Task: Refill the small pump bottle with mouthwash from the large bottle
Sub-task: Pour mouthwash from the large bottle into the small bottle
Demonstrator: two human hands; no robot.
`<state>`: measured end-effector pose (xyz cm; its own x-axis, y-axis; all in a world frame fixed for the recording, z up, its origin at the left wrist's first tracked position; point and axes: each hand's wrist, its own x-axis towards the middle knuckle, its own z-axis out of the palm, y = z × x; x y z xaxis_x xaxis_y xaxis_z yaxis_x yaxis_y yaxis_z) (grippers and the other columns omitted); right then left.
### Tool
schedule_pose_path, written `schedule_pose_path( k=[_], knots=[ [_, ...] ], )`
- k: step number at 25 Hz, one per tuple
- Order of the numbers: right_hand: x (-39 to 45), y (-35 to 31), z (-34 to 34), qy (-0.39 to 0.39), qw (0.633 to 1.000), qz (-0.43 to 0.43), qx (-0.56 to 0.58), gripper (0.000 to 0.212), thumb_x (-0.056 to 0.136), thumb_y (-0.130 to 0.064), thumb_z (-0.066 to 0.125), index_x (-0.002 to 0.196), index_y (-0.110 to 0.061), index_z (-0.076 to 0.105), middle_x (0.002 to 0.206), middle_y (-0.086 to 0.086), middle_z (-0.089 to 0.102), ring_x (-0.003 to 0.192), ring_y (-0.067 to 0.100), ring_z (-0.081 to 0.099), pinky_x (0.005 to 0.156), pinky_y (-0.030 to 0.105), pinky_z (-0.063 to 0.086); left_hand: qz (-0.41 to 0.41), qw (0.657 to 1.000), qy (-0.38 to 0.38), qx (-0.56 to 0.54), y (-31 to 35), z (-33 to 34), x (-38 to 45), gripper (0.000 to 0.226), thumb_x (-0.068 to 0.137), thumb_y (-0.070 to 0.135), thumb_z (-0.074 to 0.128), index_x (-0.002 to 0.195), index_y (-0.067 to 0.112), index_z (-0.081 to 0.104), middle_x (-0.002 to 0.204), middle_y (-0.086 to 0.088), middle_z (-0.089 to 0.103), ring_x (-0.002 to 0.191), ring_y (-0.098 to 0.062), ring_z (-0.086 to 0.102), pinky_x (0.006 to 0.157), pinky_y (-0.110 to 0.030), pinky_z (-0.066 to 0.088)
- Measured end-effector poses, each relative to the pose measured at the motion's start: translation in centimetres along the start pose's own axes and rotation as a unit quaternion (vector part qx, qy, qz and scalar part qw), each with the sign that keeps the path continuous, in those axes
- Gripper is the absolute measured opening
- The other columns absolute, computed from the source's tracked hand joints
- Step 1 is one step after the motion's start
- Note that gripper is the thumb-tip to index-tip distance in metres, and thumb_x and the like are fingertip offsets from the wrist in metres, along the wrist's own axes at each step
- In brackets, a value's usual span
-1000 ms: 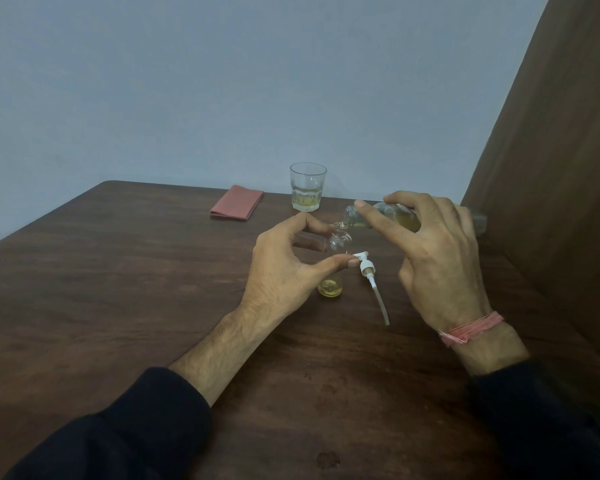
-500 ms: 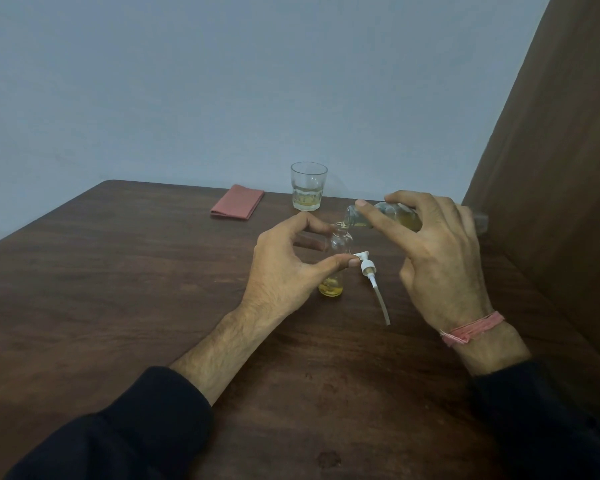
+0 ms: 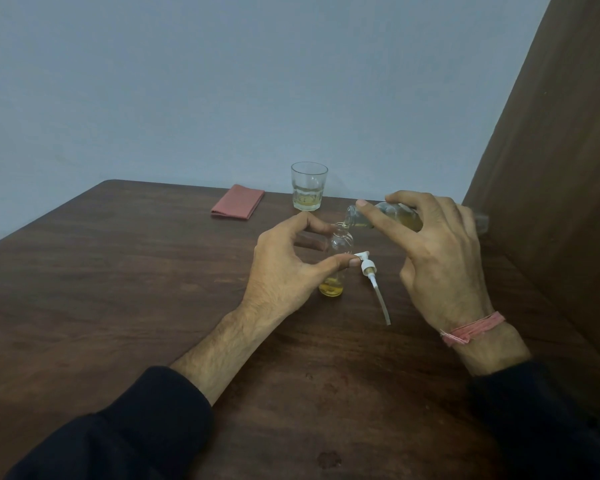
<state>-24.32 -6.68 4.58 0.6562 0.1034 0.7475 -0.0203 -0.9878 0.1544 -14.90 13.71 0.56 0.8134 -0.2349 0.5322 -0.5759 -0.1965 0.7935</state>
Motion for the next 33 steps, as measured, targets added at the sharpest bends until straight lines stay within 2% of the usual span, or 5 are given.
schedule_pose_path(
  k=[10, 14, 20, 33],
  knots=[
    [-0.01, 0.21, 0.28, 0.006, 1.0, -0.002, -0.002, 0.104, 0.067, 0.021, 0.067, 0.156, -0.031, 0.06, 0.142, 0.014, 0.063, 0.122, 0.04, 0.057, 0.099, 0.056, 0.042, 0.007, 1.0, 0.0, 0.007, 0.35, -0.11, -0.12, 0.049, 0.07, 0.06, 0.103, 0.105, 0.039, 0.078, 0.11, 0.025, 0.081, 0.098, 0.006, 0.079, 0.083, -0.022, 0.064],
    [-0.11, 0.14, 0.39, 0.009, 1.0, -0.003, 0.001, 0.102, 0.068, 0.021, 0.066, 0.156, -0.031, 0.06, 0.141, 0.015, 0.063, 0.122, 0.039, 0.057, 0.099, 0.056, 0.043, 0.008, 1.0, -0.001, 0.007, 0.33, -0.13, -0.05, 0.05, 0.069, 0.061, 0.103, 0.106, 0.038, 0.078, 0.111, 0.027, 0.08, 0.098, 0.007, 0.079, 0.078, -0.01, 0.059],
    [-0.04, 0.13, 0.32, 0.012, 1.0, -0.003, 0.003, 0.099, 0.069, 0.021, 0.064, 0.155, -0.028, 0.061, 0.141, 0.016, 0.064, 0.122, 0.041, 0.059, 0.099, 0.058, 0.044, 0.008, 1.0, 0.0, 0.009, 0.29, -0.11, -0.06, 0.05, 0.07, 0.062, 0.103, 0.106, 0.039, 0.077, 0.113, 0.026, 0.08, 0.098, 0.005, 0.079, 0.083, -0.03, 0.068],
    [-0.07, 0.06, 0.27, 0.011, 1.0, -0.003, 0.008, 0.098, 0.071, 0.02, 0.064, 0.156, -0.028, 0.061, 0.14, 0.017, 0.064, 0.123, 0.042, 0.059, 0.1, 0.059, 0.045, 0.004, 1.0, 0.0, 0.01, 0.33, -0.1, -0.09, 0.048, 0.07, 0.061, 0.103, 0.105, 0.04, 0.077, 0.112, 0.025, 0.081, 0.098, 0.005, 0.079, 0.084, -0.034, 0.068]
  ],
)
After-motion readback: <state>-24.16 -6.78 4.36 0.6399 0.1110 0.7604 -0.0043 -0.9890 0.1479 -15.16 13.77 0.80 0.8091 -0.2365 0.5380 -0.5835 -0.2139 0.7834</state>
